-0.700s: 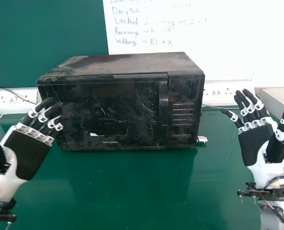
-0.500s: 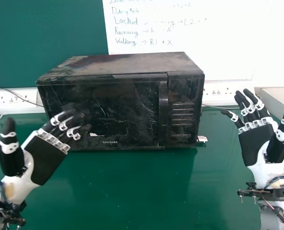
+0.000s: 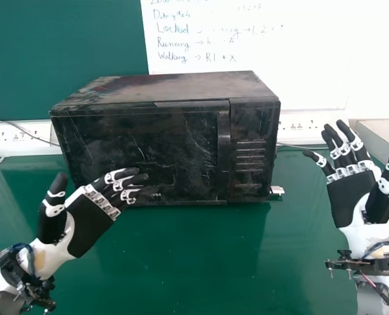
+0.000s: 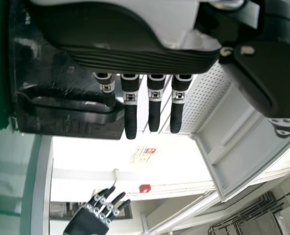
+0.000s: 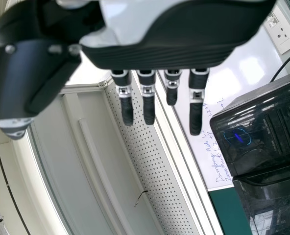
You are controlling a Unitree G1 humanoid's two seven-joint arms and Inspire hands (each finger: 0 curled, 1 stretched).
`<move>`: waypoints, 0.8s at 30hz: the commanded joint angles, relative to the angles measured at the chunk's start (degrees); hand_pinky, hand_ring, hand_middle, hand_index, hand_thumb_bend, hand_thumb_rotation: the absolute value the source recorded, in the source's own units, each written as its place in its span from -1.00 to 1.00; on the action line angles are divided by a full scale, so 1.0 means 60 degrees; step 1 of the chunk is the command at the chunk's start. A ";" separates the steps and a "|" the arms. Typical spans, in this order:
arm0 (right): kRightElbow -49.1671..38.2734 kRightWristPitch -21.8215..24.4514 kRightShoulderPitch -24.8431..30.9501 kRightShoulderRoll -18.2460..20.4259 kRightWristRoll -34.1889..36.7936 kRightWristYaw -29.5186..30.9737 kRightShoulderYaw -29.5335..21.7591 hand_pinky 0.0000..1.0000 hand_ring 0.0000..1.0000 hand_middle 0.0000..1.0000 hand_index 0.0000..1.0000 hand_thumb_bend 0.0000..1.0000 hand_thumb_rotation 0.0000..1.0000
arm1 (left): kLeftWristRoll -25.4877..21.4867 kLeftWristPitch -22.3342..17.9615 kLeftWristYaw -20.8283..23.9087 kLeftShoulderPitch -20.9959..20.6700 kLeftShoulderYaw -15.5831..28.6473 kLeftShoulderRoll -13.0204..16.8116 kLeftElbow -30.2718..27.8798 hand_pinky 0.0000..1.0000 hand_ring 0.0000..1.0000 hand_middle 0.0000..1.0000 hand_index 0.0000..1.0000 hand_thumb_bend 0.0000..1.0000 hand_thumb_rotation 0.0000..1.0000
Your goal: Open the door of oven
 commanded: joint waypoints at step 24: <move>0.0211 -0.0133 0.0031 0.0024 0.0033 0.0194 -0.0106 0.27 0.55 0.74 0.70 1.00 0.63 | 0.1551 0.0471 0.3161 -0.0566 -0.1426 -0.0864 -0.1426 0.36 0.81 0.98 0.93 1.00 0.68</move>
